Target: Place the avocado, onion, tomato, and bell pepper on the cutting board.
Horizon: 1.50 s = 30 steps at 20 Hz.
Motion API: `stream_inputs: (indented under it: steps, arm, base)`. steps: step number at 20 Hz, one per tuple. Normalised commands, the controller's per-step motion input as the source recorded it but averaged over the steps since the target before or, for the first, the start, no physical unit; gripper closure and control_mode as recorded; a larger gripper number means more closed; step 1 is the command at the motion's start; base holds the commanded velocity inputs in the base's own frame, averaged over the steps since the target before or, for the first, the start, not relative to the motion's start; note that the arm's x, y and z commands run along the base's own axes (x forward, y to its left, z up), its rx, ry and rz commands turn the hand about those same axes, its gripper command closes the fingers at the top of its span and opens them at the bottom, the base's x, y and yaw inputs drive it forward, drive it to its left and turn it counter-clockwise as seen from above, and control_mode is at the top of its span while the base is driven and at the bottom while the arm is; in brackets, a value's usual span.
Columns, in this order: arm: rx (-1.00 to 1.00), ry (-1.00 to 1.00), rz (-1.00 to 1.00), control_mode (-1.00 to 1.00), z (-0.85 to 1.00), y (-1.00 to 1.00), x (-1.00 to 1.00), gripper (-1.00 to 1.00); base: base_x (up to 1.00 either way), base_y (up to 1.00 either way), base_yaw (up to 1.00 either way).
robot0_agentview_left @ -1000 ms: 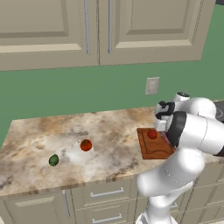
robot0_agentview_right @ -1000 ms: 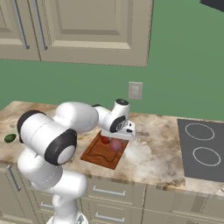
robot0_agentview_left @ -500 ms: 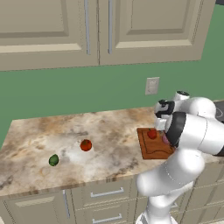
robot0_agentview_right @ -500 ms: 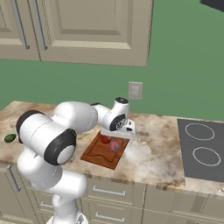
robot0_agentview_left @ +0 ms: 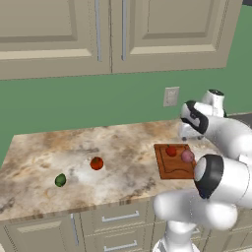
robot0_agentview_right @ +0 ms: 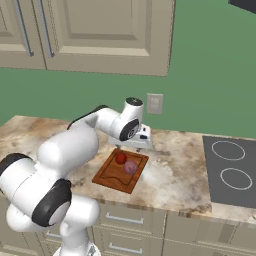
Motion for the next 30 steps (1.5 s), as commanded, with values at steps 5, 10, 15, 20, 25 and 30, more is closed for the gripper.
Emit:
stream_inputs:
  steps: [5,10,15,20,25,30]
  arm:
    - [0.0,-0.05,0.05,-1.0,0.78,0.71,-0.47,-1.0]
    - [0.0,-0.04,0.06,-1.0,0.65,0.86,-0.48,-1.0]
    - [-0.02,-0.03,0.07,-1.0,0.36,0.98,-0.48,-1.0]
    - [-0.08,-0.05,0.07,-1.0,0.11,1.0,-0.43,-1.0]
    - [-0.06,-0.11,0.08,-1.0,0.0,0.93,-0.34,-1.0]
    - [0.0,0.0,0.03,-1.0,0.0,0.69,0.01,-1.0]
  base:
    - [0.0,0.0,0.0]
    - [0.0,0.0,0.0]
    - [0.0,0.0,0.0]
    - [0.0,0.0,0.0]
    - [0.0,0.0,0.0]
    - [0.0,0.0,0.0]
